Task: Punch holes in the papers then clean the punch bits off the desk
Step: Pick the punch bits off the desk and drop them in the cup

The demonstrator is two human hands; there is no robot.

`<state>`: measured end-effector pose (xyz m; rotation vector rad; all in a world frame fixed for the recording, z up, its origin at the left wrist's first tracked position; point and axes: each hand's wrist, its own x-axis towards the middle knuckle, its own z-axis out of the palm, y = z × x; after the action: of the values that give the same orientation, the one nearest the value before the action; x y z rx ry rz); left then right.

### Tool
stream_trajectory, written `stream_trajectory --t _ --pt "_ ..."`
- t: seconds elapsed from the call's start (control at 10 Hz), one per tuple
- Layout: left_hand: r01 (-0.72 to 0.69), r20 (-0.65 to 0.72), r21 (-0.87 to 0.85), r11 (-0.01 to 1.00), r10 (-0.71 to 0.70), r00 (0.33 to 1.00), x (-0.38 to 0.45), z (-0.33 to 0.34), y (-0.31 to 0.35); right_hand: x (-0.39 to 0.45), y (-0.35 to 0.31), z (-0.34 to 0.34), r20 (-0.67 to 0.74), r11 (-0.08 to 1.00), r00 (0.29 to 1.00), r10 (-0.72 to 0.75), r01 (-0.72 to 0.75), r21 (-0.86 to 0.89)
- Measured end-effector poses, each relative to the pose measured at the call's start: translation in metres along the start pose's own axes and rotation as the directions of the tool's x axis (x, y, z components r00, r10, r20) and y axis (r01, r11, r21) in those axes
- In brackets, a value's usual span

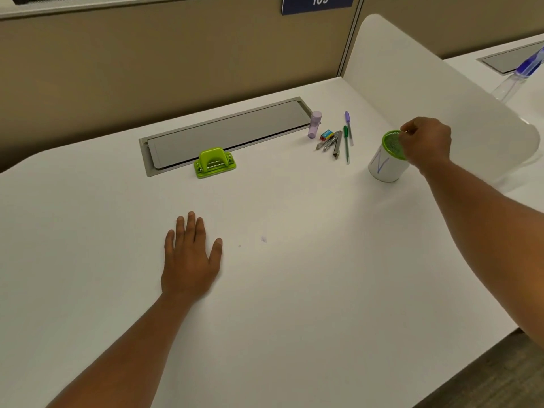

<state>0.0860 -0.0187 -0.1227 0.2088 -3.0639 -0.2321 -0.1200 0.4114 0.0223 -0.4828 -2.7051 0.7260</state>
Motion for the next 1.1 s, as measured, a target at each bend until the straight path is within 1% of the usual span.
stream_trajectory --t 0.1,0.2,0.3,0.5,0.6,0.7,0.8,0.9,1.0,1.1 --pt "0.002 0.009 -0.002 1.000 -0.002 1.000 0.000 -0.001 0.001 -0.003 -0.002 0.002 -0.020 1.000 1.000 -0.010 0.010 -0.009" --pt "0.003 0.011 -0.008 1.000 -0.003 1.000 0.000 -0.001 0.000 -0.007 -0.004 0.006 0.016 0.999 1.000 -0.026 0.027 -0.035" --pt "0.004 0.009 -0.017 1.000 -0.004 1.000 0.000 -0.001 0.000 -0.008 0.000 0.006 -0.048 0.998 0.998 -0.032 0.029 -0.060" --pt "0.001 0.008 -0.012 1.000 -0.001 1.000 -0.002 -0.001 0.001 -0.010 0.007 0.005 -0.036 0.993 0.998 -0.043 0.038 -0.112" --pt "0.002 0.005 -0.017 1.000 -0.002 1.000 -0.001 -0.001 0.001 -0.009 0.008 0.005 -0.087 0.995 0.995 -0.048 0.040 -0.095" --pt "-0.001 0.002 -0.010 1.000 0.001 1.000 0.001 -0.001 0.000 -0.008 0.010 0.006 -0.004 0.982 0.998 -0.067 0.065 -0.176" --pt "0.004 0.014 -0.009 1.000 -0.004 1.000 0.000 -0.002 0.001 -0.012 0.005 0.005 -0.068 0.987 0.992 -0.103 0.094 -0.133" --pt "0.006 0.018 -0.015 1.000 -0.006 1.000 0.000 -0.003 0.001 -0.031 -0.013 0.011 -0.100 0.985 0.980 -0.175 0.172 -0.030" --pt "0.006 0.020 -0.030 1.000 -0.005 1.000 -0.001 -0.003 0.002 -0.087 -0.042 0.040 0.043 0.932 0.939 -0.342 0.333 0.142" --pt "0.010 0.026 -0.046 0.999 -0.009 1.000 -0.001 -0.003 0.002 -0.140 -0.057 0.067 0.209 0.902 0.892 -0.400 0.344 0.259"
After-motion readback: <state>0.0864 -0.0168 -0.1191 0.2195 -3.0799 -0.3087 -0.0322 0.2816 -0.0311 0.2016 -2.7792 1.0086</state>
